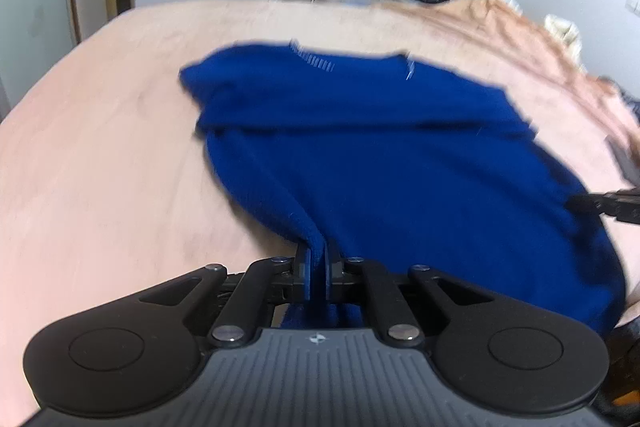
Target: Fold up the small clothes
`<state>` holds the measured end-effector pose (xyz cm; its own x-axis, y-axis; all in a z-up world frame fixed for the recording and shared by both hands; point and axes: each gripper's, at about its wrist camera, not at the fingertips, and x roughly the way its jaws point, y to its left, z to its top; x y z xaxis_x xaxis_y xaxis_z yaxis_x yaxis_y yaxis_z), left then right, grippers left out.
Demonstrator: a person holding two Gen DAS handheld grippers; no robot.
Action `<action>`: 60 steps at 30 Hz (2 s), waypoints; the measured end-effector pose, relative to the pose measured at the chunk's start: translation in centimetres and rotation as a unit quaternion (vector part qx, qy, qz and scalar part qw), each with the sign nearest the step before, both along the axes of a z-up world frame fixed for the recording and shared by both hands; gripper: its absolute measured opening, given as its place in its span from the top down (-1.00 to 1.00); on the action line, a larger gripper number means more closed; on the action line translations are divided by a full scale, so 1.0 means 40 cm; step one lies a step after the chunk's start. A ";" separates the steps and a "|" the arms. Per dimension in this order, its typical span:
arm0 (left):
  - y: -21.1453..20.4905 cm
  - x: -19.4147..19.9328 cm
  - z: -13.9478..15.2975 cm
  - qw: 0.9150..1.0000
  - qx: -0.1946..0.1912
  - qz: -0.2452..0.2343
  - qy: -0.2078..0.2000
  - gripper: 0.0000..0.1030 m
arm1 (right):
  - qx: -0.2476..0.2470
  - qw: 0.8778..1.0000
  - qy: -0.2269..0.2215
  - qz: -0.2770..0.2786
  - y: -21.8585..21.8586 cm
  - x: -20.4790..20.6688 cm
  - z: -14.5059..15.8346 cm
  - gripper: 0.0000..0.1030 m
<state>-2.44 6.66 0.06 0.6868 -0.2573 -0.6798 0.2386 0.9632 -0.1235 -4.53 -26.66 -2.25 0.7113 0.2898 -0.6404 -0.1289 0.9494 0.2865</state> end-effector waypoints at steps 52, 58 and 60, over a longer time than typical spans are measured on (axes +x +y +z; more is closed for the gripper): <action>-0.066 0.022 -0.038 0.981 0.129 0.143 -0.006 -0.50 | 0.007 0.999 -0.035 -0.041 0.024 -0.007 0.017 -0.85; -0.068 0.002 -0.041 0.982 0.132 0.135 0.002 -0.68 | 0.019 0.998 -0.035 -0.047 0.002 -0.033 0.014 -0.85; -0.057 -0.020 -0.038 0.985 0.116 0.130 -0.002 -0.69 | 0.029 0.998 -0.032 -0.041 -0.010 -0.045 0.012 -0.85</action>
